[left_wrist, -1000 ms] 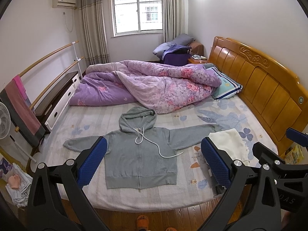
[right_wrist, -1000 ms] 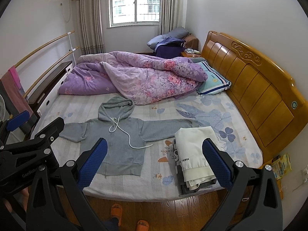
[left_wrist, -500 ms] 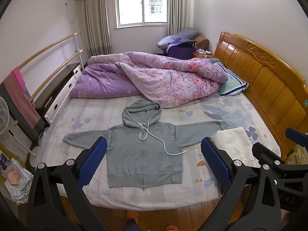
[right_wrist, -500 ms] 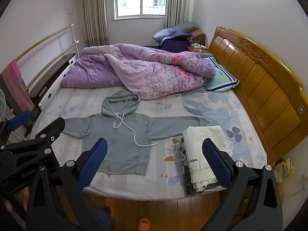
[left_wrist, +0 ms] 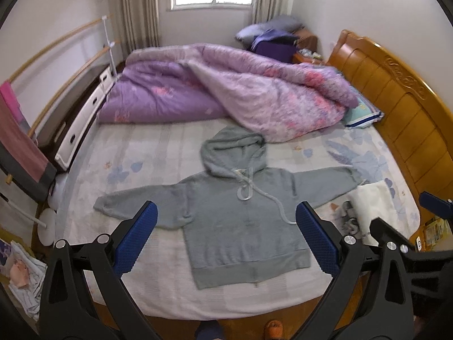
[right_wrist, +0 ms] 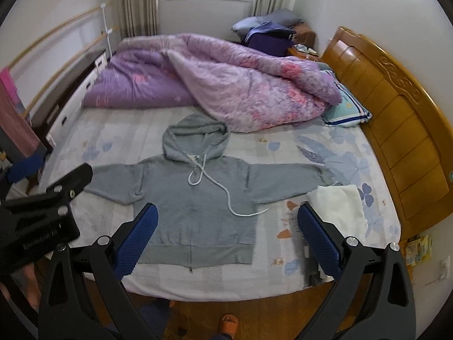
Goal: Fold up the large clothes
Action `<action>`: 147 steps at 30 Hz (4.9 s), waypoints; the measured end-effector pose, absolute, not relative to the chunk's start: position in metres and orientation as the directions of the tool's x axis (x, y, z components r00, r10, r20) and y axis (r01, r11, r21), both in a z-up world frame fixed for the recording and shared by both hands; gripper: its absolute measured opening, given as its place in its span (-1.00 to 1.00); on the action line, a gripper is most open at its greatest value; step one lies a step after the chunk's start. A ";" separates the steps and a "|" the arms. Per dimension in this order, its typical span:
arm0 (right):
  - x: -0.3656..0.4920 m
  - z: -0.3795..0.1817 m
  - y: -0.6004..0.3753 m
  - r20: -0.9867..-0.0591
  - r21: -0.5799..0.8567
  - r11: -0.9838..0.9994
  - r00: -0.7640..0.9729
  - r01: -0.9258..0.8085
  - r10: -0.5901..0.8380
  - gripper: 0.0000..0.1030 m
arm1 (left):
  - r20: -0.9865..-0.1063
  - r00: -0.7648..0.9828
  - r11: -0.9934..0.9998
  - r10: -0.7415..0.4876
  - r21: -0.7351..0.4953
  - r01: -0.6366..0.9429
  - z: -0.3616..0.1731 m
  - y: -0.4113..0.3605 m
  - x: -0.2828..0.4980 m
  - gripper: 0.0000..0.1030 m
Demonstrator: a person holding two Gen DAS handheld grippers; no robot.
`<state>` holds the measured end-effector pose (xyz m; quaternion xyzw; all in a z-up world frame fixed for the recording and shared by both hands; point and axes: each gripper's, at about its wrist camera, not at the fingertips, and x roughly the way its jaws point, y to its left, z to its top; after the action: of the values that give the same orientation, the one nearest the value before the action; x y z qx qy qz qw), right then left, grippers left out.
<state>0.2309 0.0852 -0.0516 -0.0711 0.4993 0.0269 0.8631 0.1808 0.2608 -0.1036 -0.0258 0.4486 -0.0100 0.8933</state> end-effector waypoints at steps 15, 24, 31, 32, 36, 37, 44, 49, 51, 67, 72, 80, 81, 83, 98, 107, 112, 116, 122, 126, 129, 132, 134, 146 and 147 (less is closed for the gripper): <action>0.339 -0.207 0.225 -0.959 0.070 0.980 0.258 -0.184 0.117 0.85 | -0.932 0.340 0.878 -0.124 -0.263 -0.400 -0.308 0.521 0.260 0.90; 0.405 -0.354 0.272 -0.960 0.267 0.950 0.044 -0.164 0.277 -0.70 | -0.952 0.273 0.657 -0.139 -0.295 -0.693 -0.478 0.669 0.260 0.89; 0.430 -0.436 0.290 -0.958 0.286 0.947 -0.033 -0.145 0.284 -0.77 | -0.941 0.330 0.480 -0.073 -0.323 -0.816 -0.539 0.741 0.270 0.88; 0.432 -0.445 0.292 -0.956 0.295 0.944 -0.045 -0.147 0.291 -0.77 | -0.942 0.327 0.460 -0.076 -0.324 -0.827 -0.547 0.748 0.273 0.87; 0.438 -0.475 0.294 -0.956 0.294 0.944 -0.056 -0.151 0.289 -0.77 | -0.949 0.308 0.435 -0.062 -0.303 -0.848 -0.573 0.765 0.289 0.55; 0.439 -0.479 0.293 -0.956 0.293 0.945 -0.055 -0.147 0.288 -0.77 | -0.958 0.285 0.454 -0.045 -0.273 -0.848 -0.578 0.765 0.296 0.54; 0.454 -0.516 0.292 -0.945 0.326 0.934 -0.075 -0.146 0.318 -0.84 | -0.965 0.259 0.599 0.044 -0.182 -0.780 -0.569 0.761 0.317 -0.73; 0.461 -0.555 0.303 -0.940 0.326 0.935 -0.155 -0.141 0.304 -0.95 | -0.913 0.372 0.656 0.167 -0.179 -0.733 -0.498 0.747 0.300 -0.74; 0.463 -0.568 0.298 -0.935 0.336 0.936 -0.159 -0.109 0.317 -0.99 | -0.877 0.432 0.675 0.212 -0.188 -0.713 -0.459 0.735 0.288 -0.74; 0.495 -0.463 0.054 -0.888 0.456 0.887 0.027 -0.069 0.458 -0.87 | -0.686 0.728 0.930 -0.016 -0.277 -0.240 -0.315 0.385 0.390 -0.75; 0.515 -0.403 -0.089 -0.931 0.296 0.952 0.203 -0.072 0.305 -0.87 | -0.725 0.669 0.947 -0.165 -0.305 -0.097 -0.378 0.238 0.435 -0.76; 0.529 -0.382 -0.296 -0.946 0.119 0.972 0.319 0.201 0.050 -0.86 | -0.853 0.470 0.970 -0.228 -0.239 0.038 -0.498 0.088 0.465 -0.78; 0.529 -0.385 -0.318 -0.949 0.111 0.963 0.314 0.244 0.030 -0.86 | -0.864 0.447 0.970 -0.233 -0.239 0.044 -0.510 0.082 0.467 -0.78; 0.532 -0.391 -0.354 -0.953 0.091 0.945 0.304 0.315 -0.009 -0.86 | -0.888 0.398 0.973 -0.230 -0.221 0.070 -0.531 0.061 0.470 -0.78; 0.542 -0.493 -0.503 -0.993 0.113 0.693 0.073 0.712 0.087 -0.04 | -0.938 0.345 0.998 0.000 0.022 0.060 -0.564 0.060 0.463 0.28; 0.551 -0.551 -0.521 -0.991 0.055 0.602 -0.029 0.796 0.130 0.05 | -0.966 0.253 0.995 0.051 0.070 0.066 -0.610 0.058 0.483 0.38; 0.556 -0.560 -0.525 -0.992 0.070 0.617 -0.012 0.783 0.127 0.09 | -0.962 0.266 0.998 -0.065 -0.063 0.014 -0.590 0.075 0.483 -0.68; 0.548 -0.553 -0.518 -0.995 0.096 0.628 0.054 0.772 0.084 -0.38 | -0.951 0.274 0.989 -0.144 -0.134 0.056 -0.579 0.073 0.474 -0.68; 0.537 -0.527 -0.505 -0.990 0.111 0.647 0.142 0.755 0.004 -0.84 | -0.937 0.215 0.957 -0.276 -0.245 0.158 -0.586 0.050 0.462 -0.66; 0.533 -0.495 -0.485 -0.970 0.134 0.687 0.235 0.714 -0.056 -0.86 | -0.954 0.152 0.961 -0.257 -0.237 0.139 -0.598 0.044 0.473 -0.32; 0.514 -0.463 -0.466 -0.952 0.147 0.730 0.296 0.668 -0.079 -0.87 | -0.920 0.193 0.940 -0.340 -0.325 0.104 -0.572 0.062 0.473 0.13; 0.503 -0.438 -0.449 -0.928 0.187 0.742 0.364 0.644 -0.083 -0.87 | -0.911 0.239 0.941 -0.337 -0.322 0.102 -0.548 0.086 0.459 0.26; 0.513 -0.419 -0.434 -0.906 0.208 0.755 0.413 0.621 -0.090 -0.87 | -0.914 0.259 0.949 -0.314 -0.305 0.075 -0.534 0.112 0.451 0.33; 0.511 -0.306 -0.116 -0.753 0.225 0.972 0.644 0.062 0.133 -0.87 | -0.956 0.288 0.939 -0.049 -0.142 -0.313 -0.491 0.340 0.397 0.47; 0.509 -0.305 -0.089 -0.751 0.234 0.972 0.639 0.023 0.166 -0.87 | -0.956 0.292 0.933 -0.037 -0.137 -0.332 -0.488 0.357 0.392 0.47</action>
<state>0.5089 -0.0891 -0.3052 0.1114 0.4233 0.0399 0.8982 0.3916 0.3570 -0.4876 -0.1569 0.5878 0.0937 0.7881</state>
